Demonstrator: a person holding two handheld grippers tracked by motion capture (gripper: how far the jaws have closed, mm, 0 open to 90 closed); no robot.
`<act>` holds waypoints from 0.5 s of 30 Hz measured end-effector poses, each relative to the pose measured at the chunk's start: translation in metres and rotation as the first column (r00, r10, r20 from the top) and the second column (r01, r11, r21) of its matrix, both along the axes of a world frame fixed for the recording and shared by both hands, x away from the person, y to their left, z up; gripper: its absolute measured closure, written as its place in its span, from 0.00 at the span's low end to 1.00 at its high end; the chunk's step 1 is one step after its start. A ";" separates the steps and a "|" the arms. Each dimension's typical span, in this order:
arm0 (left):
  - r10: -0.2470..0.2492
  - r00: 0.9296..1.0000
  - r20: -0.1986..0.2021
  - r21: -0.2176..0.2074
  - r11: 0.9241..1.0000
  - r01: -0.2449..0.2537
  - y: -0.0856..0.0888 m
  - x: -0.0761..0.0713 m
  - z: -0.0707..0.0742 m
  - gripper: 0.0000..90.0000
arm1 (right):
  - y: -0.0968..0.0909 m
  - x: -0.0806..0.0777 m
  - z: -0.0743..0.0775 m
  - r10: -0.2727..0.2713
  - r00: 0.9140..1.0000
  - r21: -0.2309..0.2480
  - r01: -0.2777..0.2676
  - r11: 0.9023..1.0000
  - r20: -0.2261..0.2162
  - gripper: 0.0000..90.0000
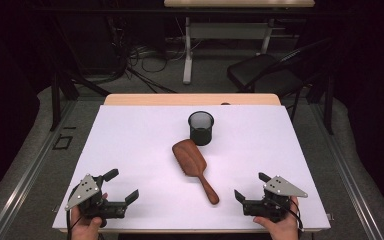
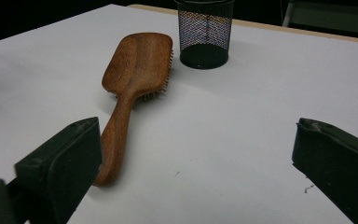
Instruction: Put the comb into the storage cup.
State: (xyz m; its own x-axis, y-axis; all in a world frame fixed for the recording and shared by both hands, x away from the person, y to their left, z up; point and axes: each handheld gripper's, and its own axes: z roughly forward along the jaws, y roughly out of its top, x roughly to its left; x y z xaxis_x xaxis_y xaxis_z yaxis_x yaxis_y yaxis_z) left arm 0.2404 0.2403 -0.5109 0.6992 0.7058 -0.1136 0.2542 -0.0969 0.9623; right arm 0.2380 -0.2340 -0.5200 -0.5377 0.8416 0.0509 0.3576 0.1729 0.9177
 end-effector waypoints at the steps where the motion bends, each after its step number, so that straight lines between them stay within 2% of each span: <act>1: 0.000 1.000 -0.005 0.000 1.000 0.000 -0.001 0.000 0.000 0.00 | 0.001 0.000 0.000 -0.001 1.000 -0.003 0.001 1.000 0.002 0.03; 10: 0.011 0.999 -0.039 0.024 1.000 -0.010 -0.005 0.003 -0.004 0.00 | 0.006 0.002 -0.001 0.013 1.000 -0.014 -0.013 1.000 0.011 0.17; 13: 0.010 0.999 -0.040 0.027 1.000 -0.009 -0.005 0.003 -0.004 0.00 | 0.008 0.001 -0.002 0.020 1.000 -0.017 -0.019 1.000 0.013 0.28; 15: 0.002 0.999 -0.045 0.022 1.000 -0.001 -0.004 0.003 -0.004 0.00 | 0.008 0.001 -0.002 0.030 0.999 0.003 -0.030 1.000 0.013 0.35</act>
State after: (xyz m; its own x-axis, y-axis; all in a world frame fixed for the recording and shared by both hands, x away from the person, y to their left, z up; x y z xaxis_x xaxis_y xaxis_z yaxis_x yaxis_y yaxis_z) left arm 0.2431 0.2359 -0.5150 0.6925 0.7096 -0.1300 0.2978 -0.1171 0.9474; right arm 0.2393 -0.2264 -0.5216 -0.5630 0.8252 0.0462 0.3407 0.1808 0.9226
